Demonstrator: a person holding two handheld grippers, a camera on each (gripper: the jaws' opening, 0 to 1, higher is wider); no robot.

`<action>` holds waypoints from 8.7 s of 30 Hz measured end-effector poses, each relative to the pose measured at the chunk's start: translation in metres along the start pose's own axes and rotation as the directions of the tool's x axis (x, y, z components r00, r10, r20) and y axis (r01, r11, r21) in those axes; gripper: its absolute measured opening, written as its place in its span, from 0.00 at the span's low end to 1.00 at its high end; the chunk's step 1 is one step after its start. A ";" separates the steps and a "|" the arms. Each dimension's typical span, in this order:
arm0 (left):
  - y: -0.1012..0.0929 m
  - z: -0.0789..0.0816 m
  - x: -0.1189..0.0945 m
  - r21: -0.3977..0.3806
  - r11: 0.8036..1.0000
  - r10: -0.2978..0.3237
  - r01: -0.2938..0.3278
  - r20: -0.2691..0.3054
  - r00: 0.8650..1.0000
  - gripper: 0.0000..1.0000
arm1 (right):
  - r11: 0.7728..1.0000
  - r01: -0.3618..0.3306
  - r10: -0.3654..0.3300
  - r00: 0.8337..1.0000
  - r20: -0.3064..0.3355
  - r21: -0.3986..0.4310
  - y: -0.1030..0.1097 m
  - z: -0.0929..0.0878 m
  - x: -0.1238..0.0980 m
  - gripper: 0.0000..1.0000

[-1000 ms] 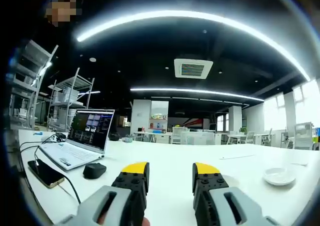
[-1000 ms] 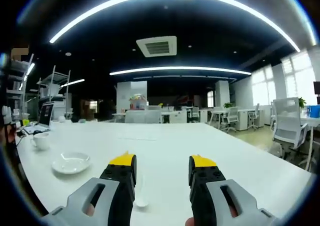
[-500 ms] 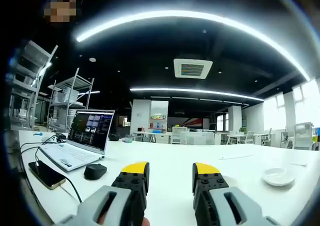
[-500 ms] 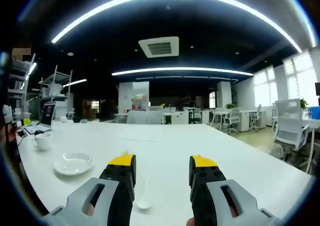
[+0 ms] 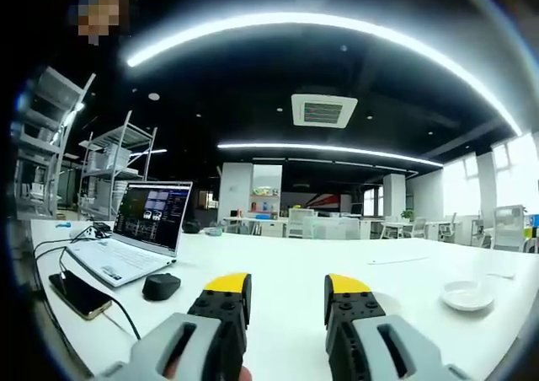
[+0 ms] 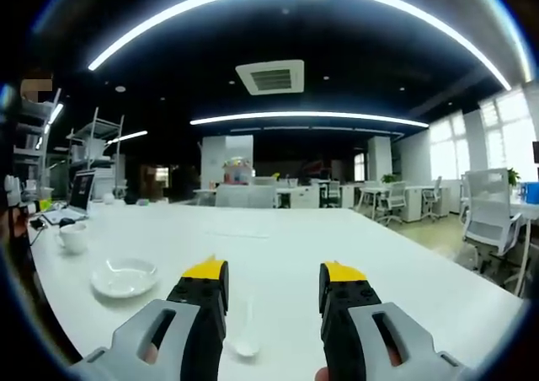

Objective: Tidy tabletop coffee trays, cups and spoons，present forward

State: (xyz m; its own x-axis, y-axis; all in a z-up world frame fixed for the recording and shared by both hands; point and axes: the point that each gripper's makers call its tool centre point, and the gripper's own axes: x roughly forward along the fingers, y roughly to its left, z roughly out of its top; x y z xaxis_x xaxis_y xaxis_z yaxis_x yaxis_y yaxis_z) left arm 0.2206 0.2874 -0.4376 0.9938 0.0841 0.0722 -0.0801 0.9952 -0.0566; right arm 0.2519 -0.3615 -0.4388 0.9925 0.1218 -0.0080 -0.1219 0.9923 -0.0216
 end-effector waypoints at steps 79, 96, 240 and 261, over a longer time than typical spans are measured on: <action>-0.020 -0.017 0.047 0.031 0.962 -0.224 0.271 -0.477 0.850 0.37 | 0.724 -0.681 0.612 0.707 -0.355 -0.108 0.344 0.081 0.116 0.39; -0.033 -0.027 0.052 0.073 0.936 -0.237 0.344 -0.590 0.771 0.35 | 0.570 -0.805 0.641 0.561 -0.523 -0.165 0.442 0.055 0.122 0.38; -0.234 -0.067 0.064 -0.098 0.937 -0.205 0.337 -0.932 0.299 0.06 | 0.893 -0.448 0.168 0.232 -0.958 0.048 0.323 -0.040 0.103 0.05; -0.324 -0.077 0.053 -0.101 0.876 -0.234 0.472 -0.944 0.232 0.06 | 0.935 -0.344 0.166 0.204 -0.965 0.088 0.233 -0.051 0.084 0.05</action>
State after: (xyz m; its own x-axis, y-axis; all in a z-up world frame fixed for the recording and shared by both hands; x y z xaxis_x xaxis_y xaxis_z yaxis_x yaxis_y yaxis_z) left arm 0.3053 -0.0344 -0.4922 0.3212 -0.2607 -0.9104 0.4066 0.9062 -0.1160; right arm 0.3066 -0.1214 -0.4951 0.1768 0.1675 -0.9699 -0.4548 0.8878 0.0704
